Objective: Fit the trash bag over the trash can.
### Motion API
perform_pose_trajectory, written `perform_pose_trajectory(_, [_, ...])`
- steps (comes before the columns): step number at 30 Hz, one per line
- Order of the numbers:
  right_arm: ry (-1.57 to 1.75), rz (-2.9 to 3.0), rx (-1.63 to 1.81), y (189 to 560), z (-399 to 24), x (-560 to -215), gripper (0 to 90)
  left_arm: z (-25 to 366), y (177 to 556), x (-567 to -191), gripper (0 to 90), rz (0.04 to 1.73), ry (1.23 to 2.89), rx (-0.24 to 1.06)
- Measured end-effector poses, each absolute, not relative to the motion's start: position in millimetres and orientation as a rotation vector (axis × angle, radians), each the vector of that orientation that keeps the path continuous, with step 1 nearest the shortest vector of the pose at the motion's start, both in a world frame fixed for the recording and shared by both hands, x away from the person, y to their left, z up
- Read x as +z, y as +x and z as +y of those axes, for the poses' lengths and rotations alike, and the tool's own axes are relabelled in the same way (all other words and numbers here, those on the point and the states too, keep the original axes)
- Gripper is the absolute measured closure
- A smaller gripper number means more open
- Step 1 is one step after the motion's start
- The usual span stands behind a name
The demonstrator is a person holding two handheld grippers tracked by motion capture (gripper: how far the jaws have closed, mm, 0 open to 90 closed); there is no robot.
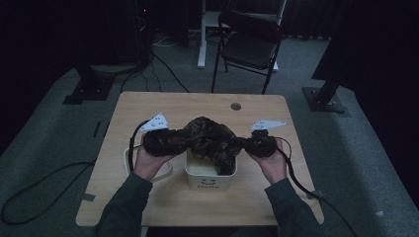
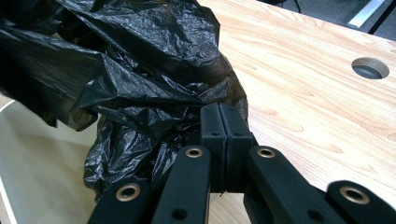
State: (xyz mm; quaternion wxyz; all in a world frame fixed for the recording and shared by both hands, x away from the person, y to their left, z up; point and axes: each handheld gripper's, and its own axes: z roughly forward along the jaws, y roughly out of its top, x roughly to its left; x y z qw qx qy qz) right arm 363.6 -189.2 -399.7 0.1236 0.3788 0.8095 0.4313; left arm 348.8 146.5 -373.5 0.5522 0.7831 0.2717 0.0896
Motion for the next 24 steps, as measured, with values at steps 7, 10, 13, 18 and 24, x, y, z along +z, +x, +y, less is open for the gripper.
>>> perform_pose_trajectory(7, [1.106, 2.364, 1.247, 363, -190, -400, 89.6, 151, 348, -371, 46.8, 0.642, 1.826, 0.214])
perform_pose_trajectory(10, [1.107, 2.365, 1.248, 364, -190, -400, 89.6, 153, 347, -371, 46.3, 0.642, 1.829, 0.217])
perform_pose_trajectory(13, [1.103, 2.367, 1.247, 363, -190, -399, 89.6, 155, 345, -371, 46.1, 0.639, 1.834, 0.217])
perform_pose_trajectory(18, [1.093, 2.373, 1.248, 363, -189, -398, 89.6, 157, 343, -374, 44.1, 0.637, 1.851, 0.231])
perform_pose_trajectory(24, [1.088, 2.382, 1.241, 363, -188, -399, 89.5, 158, 340, -376, 38.8, 0.622, 1.864, 0.233])
